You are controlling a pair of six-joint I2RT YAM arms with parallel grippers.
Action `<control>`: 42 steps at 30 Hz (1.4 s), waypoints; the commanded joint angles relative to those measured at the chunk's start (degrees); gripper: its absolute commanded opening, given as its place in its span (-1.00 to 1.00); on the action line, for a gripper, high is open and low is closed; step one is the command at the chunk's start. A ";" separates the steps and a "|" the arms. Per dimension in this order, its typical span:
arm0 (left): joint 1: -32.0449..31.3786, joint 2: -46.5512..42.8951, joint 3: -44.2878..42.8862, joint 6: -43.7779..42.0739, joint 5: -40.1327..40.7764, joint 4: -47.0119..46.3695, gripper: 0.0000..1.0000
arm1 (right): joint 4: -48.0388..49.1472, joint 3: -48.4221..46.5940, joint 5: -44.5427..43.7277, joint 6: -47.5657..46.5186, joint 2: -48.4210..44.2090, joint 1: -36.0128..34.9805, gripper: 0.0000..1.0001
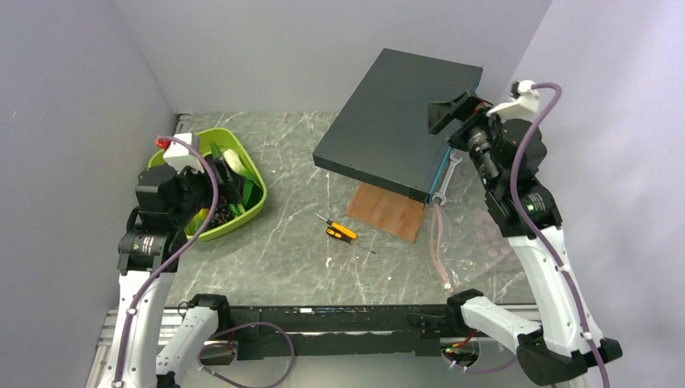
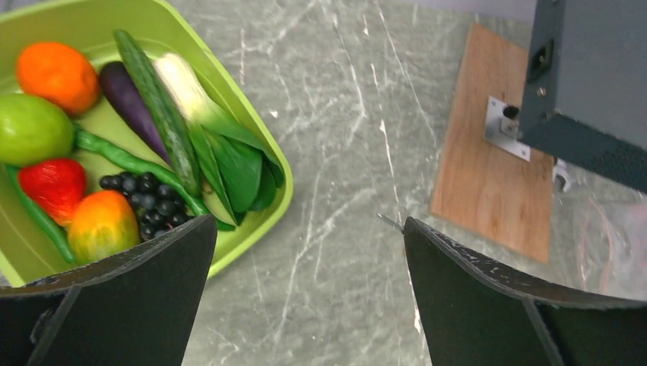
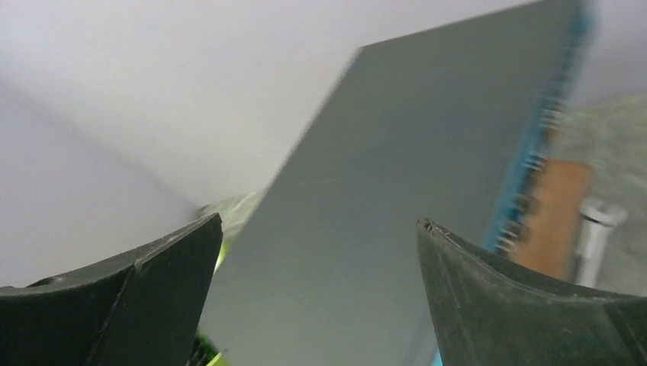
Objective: Place the food in the zip-top bag and seal the zipper
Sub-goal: Pick up the zipper food storage bag at the center of the board.
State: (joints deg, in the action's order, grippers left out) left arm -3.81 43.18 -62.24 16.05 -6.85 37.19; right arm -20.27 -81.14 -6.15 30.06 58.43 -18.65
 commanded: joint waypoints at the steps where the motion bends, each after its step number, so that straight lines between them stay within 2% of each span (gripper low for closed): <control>1: 0.12 -2.83 2.21 1.47 -8.36 -0.25 0.97 | -12.69 -0.47 -29.12 1.84 -5.22 0.16 0.99; 4: 0.12 -3.42 4.02 1.65 -11.31 -0.82 0.97 | -23.68 1.64 -53.12 4.36 -4.72 0.69 1.00; 5: 0.12 -3.38 4.37 1.60 -11.91 -0.88 0.97 | -27.22 3.07 -56.47 8.16 -4.88 1.77 1.00; 7: 0.12 -3.29 5.04 1.45 -12.65 -1.19 0.97 | -26.95 8.37 -54.58 10.58 -6.71 6.45 1.00; 9: 0.12 -2.84 5.56 1.37 -13.48 -1.53 0.97 | -20.90 16.00 -45.31 10.32 -9.12 14.97 1.00; 11: 0.12 -2.55 5.48 1.18 -14.71 -1.20 0.97 | -18.80 20.23 -32.53 12.00 -8.95 26.01 1.00; 14: 0.03 -3.35 5.49 1.30 -15.72 -0.08 0.97 | -16.89 25.93 -9.84 15.59 -5.69 37.08 1.00; 17: 0.03 -5.70 6.23 1.69 -15.80 0.08 0.97 | -14.22 32.70 10.58 19.30 -2.41 44.34 1.00; 19: 0.03 -7.03 6.38 1.80 -15.63 0.44 0.97 | -10.01 38.34 19.79 23.28 -3.79 45.66 1.00; 22: 0.03 -8.22 6.04 1.47 -15.67 1.30 0.97 | -3.11 45.33 27.82 28.51 -7.99 44.83 0.99; 25: 0.03 -8.30 5.48 1.50 -16.52 1.50 0.97 | -6.16 46.22 24.81 28.12 -6.17 42.39 1.00; 28: -0.01 -8.70 5.92 2.25 -17.85 0.22 0.97 | -9.29 44.25 18.75 25.25 -0.66 36.15 1.00; 31: 0.03 -9.00 6.97 3.04 -19.20 -1.46 0.97 | -13.80 36.71 5.13 20.08 5.90 23.49 1.00; 33: 0.03 -8.72 7.17 3.11 -19.74 -1.65 0.97 | -17.84 33.76 -2.95 19.48 9.83 17.44 1.00; 39: 0.02 -9.31 6.97 2.34 -20.38 -1.16 0.97 | -18.64 35.29 -16.81 16.78 13.45 12.46 0.99; 42: 0.03 -9.32 6.66 2.77 -20.97 -1.65 0.97 | -16.98 35.07 -15.91 12.07 17.30 11.53 0.96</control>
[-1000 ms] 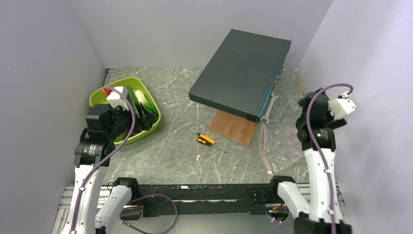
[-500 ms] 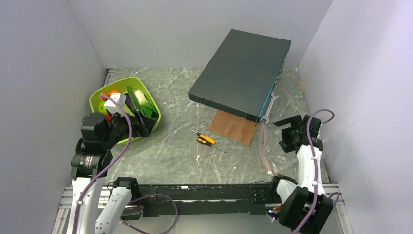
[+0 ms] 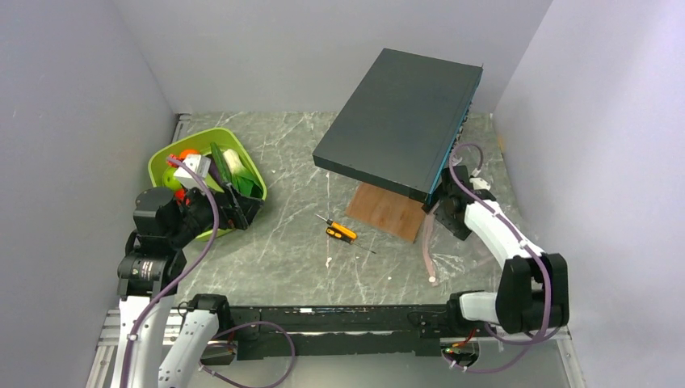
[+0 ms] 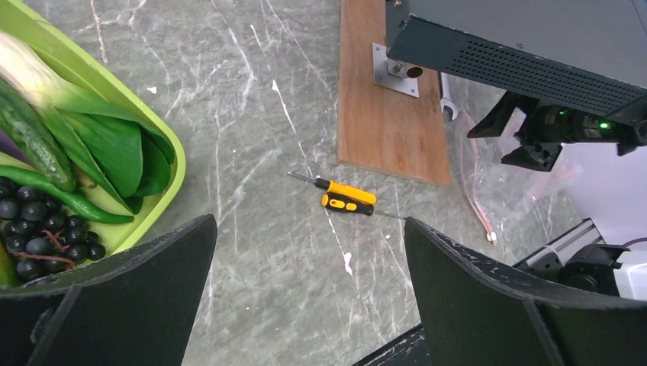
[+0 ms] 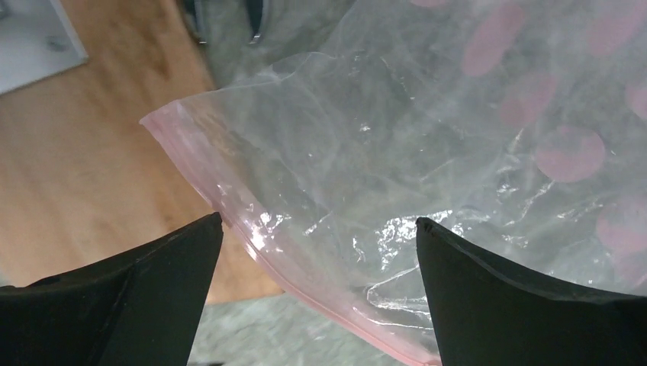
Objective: Place the food in the zip-top bag and seal the zipper
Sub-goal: Pick up the zipper food storage bag at the center of the board.
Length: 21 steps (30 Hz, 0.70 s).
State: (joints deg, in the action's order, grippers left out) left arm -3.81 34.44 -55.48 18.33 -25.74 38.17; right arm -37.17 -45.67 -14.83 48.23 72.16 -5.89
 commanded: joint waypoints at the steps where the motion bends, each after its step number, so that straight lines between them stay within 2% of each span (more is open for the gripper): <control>1: 0.03 -0.48 -0.17 0.75 -2.43 -2.78 0.97 | 1.08 -0.28 -6.30 -7.21 4.75 -1.95 0.96; 6: 0.03 -0.54 0.54 2.65 -4.02 -4.76 0.97 | 4.88 3.29 -5.83 -6.71 6.89 -2.51 0.95; 8: 0.03 -0.58 0.27 2.57 -4.15 -4.22 0.97 | 7.07 5.15 -6.44 -7.02 5.47 -2.48 0.82; 10: 0.03 -0.96 0.20 2.15 -3.70 -3.75 0.97 | 10.49 6.85 -6.59 -8.22 3.63 -2.29 0.58; 13: 0.03 -1.15 0.02 1.74 -2.70 -2.80 0.97 | 15.34 9.45 -3.79 -8.91 1.68 -0.92 -0.03; 14: 0.03 -1.20 -0.29 1.52 -2.68 -2.29 0.97 | 16.04 9.95 -3.07 -8.42 1.14 -0.11 -0.26; 16: 0.01 -1.42 -0.83 1.33 -2.35 -1.58 0.97 | 15.29 10.32 -2.06 -7.20 -0.59 1.92 -0.97; 21: 0.01 -2.32 -2.15 0.62 -0.40 0.61 0.97 | 10.40 8.78 -8.28 -5.61 -13.56 8.17 -1.00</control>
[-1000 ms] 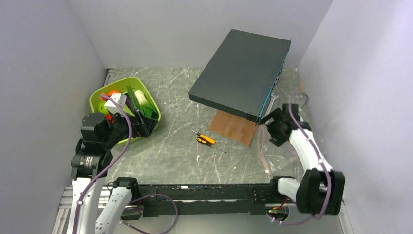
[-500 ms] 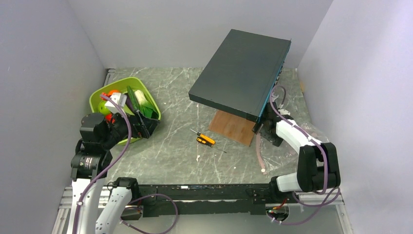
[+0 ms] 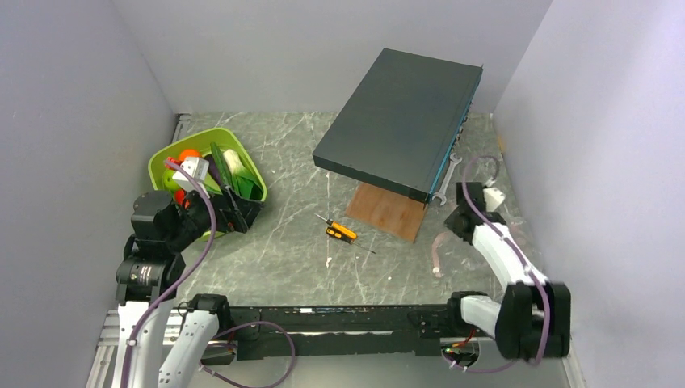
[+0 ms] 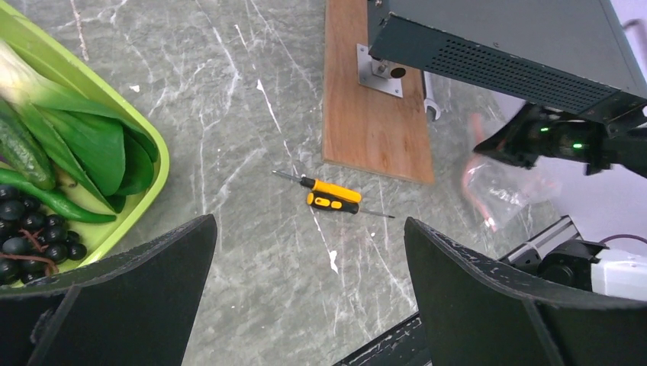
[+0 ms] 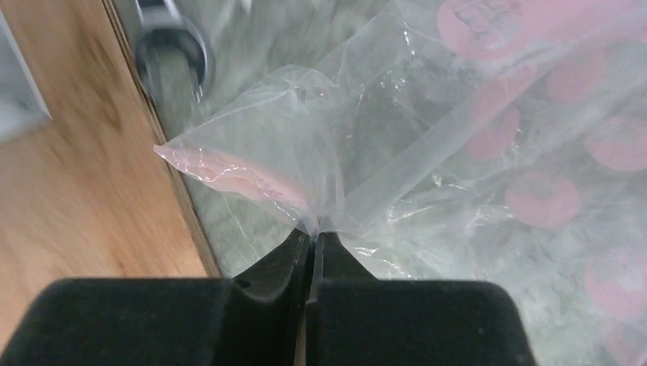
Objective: Place the food in the zip-top bag and seal the zipper
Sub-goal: Pick up the zipper food storage bag at the center of the board.
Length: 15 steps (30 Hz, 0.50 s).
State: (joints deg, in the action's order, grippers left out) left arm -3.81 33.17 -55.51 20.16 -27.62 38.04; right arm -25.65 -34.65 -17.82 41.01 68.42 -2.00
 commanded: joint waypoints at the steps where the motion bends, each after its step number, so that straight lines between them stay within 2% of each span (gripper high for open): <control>1: 0.03 -1.08 -2.33 -1.14 1.73 0.97 0.97 | -2.85 -4.33 -7.62 1.83 -12.63 4.90 -1.00; 5: -0.03 -0.56 -3.77 -0.70 2.05 2.31 0.97 | -4.91 -18.04 -14.24 -1.80 -18.88 4.92 -1.00; 8: 0.02 -1.15 -3.84 0.62 3.09 2.17 0.97 | -5.53 -31.28 -14.56 -6.57 -16.95 3.73 -1.00; 10: 0.03 -1.96 -3.54 1.91 3.62 1.71 0.97 | -3.21 -39.62 -9.42 -11.82 -14.90 2.34 -1.00; 13: 0.03 -3.03 -3.52 3.57 4.72 1.60 0.97 | 8.62 -46.15 -0.04 -20.84 -14.32 -4.20 -1.00; 15: 0.03 -3.83 -3.88 4.34 5.57 1.84 0.97 | 17.35 -49.52 13.87 -26.20 -12.87 -6.72 -1.00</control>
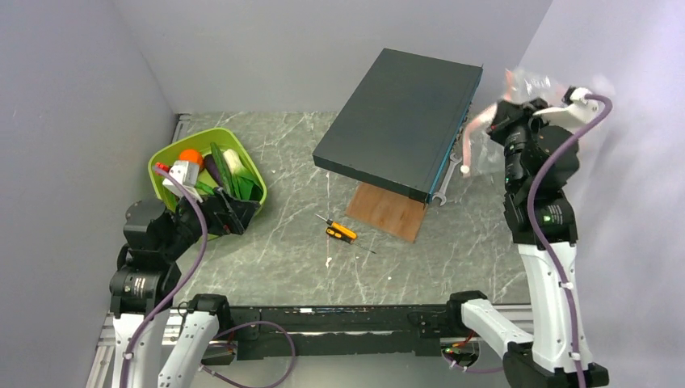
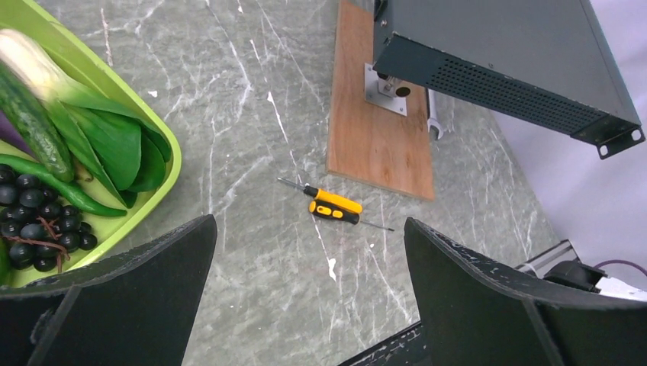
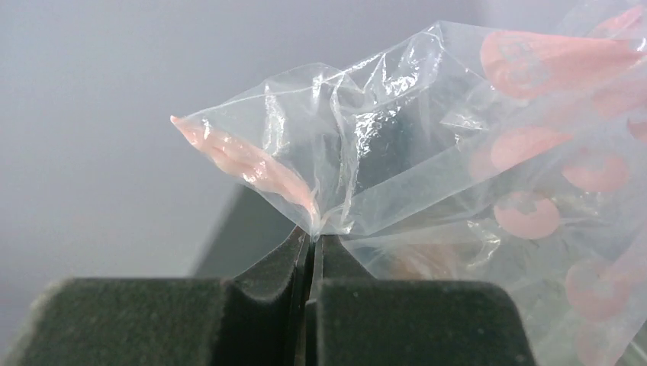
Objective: Place the food in the zip-top bag and seal the zipper
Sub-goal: Pick up the zipper food storage bag at the center of the board, then open the zipper of the food storage bag.
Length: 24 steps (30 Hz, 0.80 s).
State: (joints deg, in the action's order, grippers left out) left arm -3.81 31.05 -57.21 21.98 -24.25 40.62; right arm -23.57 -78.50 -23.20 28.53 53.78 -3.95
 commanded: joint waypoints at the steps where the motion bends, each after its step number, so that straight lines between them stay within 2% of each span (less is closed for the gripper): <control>1: 0.03 -2.46 -2.40 3.07 2.65 -0.60 0.97 | 20.45 -7.07 30.95 -15.39 3.09 -6.77 -1.00; 3: 0.03 -3.63 -2.62 4.02 3.68 -0.46 0.97 | 23.25 -11.70 45.34 -16.39 7.90 -10.43 -1.00; 6: 0.03 -6.12 -2.53 6.02 5.86 -0.15 0.97 | 18.32 -24.15 60.34 -14.17 19.38 -19.85 -1.00; 7: 0.03 -7.00 -2.54 6.76 7.06 0.23 0.97 | 21.82 -24.97 66.83 -10.39 22.43 -23.03 -1.00; 9: 0.03 -9.20 -2.61 8.22 10.60 1.44 0.97 | 36.26 -21.94 77.54 3.54 28.10 -29.09 -1.00; 11: 0.03 -11.92 -2.92 9.45 13.55 2.67 0.97 | 45.95 -19.19 80.99 18.09 33.48 -35.21 -1.00; 12: 0.03 -13.31 -3.14 9.87 14.87 3.40 0.97 | 46.42 -17.87 79.57 20.05 35.20 -37.87 -1.00; 14: 0.03 -16.00 -4.36 10.26 17.26 5.84 0.97 | 41.27 -14.88 72.70 17.67 35.83 -43.30 -1.00; 17: 0.03 -19.80 -7.29 10.96 21.31 10.20 0.97 | 29.37 -11.30 55.76 17.21 34.67 -48.57 -1.00; 19: 0.03 -22.26 -8.11 11.84 21.85 11.34 0.97 | 30.62 -6.66 48.52 26.06 33.92 -49.27 -1.00; 22: 0.03 -22.92 -9.42 10.91 16.85 10.06 0.97 | 36.24 -2.09 45.86 37.69 33.79 -49.44 -1.00; 24: 0.03 -21.03 -10.97 9.66 13.16 10.61 0.97 | 34.32 -3.16 44.04 42.51 34.55 -50.37 -1.00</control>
State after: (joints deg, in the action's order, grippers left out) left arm -3.81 7.62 -65.87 32.16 -6.52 50.26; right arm 4.89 -80.27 30.06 55.35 92.42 -54.65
